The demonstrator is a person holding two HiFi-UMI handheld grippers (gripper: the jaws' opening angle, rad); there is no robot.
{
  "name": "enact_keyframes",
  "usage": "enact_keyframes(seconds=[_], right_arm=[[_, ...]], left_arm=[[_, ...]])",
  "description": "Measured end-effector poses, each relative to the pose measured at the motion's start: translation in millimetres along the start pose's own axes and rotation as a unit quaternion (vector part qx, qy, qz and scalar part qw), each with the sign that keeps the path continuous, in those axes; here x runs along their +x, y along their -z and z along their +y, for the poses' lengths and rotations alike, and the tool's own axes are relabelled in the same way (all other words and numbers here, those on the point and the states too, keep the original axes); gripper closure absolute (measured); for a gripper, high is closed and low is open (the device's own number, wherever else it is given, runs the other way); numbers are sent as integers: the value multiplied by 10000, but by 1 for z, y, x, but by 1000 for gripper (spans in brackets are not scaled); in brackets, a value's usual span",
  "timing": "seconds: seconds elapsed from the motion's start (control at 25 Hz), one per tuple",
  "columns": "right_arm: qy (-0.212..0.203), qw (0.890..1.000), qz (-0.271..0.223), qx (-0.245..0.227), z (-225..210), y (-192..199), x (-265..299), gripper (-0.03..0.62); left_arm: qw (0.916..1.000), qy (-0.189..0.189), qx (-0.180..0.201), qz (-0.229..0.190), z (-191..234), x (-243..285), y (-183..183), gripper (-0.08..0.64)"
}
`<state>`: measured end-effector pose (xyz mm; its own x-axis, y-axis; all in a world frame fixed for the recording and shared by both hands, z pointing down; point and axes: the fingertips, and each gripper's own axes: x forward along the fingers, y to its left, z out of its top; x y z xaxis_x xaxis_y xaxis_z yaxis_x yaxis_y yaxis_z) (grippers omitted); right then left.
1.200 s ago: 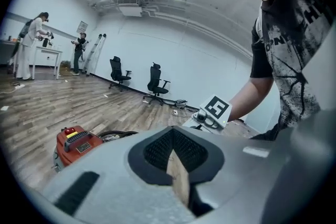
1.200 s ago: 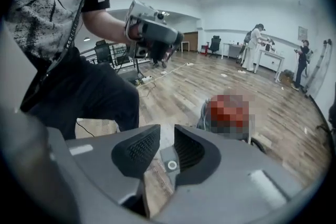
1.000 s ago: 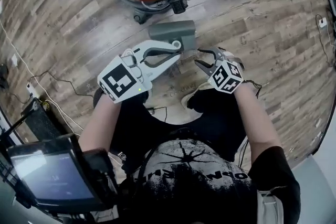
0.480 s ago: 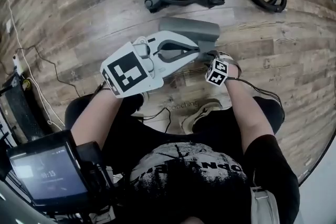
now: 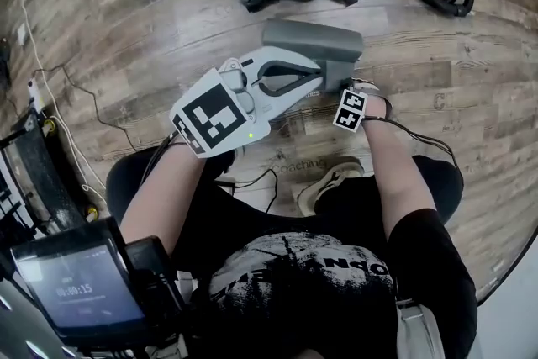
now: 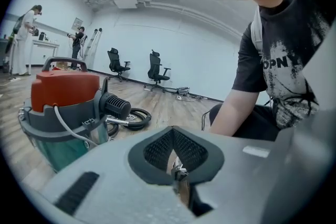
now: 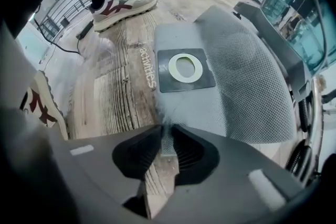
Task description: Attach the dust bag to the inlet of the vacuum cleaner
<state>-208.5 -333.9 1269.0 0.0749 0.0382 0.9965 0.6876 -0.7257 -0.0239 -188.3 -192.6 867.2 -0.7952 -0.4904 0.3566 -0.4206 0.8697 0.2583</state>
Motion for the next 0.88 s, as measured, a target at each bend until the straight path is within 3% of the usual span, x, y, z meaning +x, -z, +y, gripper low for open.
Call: enact_keyframes(seconds=[0.2,0.32,0.4,0.56,0.76,0.88], right_arm=[[-7,9999,-18,-112,0,-2,-6,565],[-323,9993,-189,6,-5,-8,-22,572],[-501,9980,-372,88,-16,-13,-43,574],[-443,9958,-797,-113,-48,-21,-100,578],[-251,9870,-1586,58,-94,-39,-193,583],[-150,9784,-2052,207,-115,-50,-246,583]], left_arm=[[9998,-151,56,146,9,1,10,557],[9994,-266,169,105,15,2,8,557],[9991,-332,247,131,20,3,8,557],[9985,-374,329,224,24,3,13,557],[9951,-433,532,713,28,8,31,557],[9876,-566,815,1220,29,5,52,557]])
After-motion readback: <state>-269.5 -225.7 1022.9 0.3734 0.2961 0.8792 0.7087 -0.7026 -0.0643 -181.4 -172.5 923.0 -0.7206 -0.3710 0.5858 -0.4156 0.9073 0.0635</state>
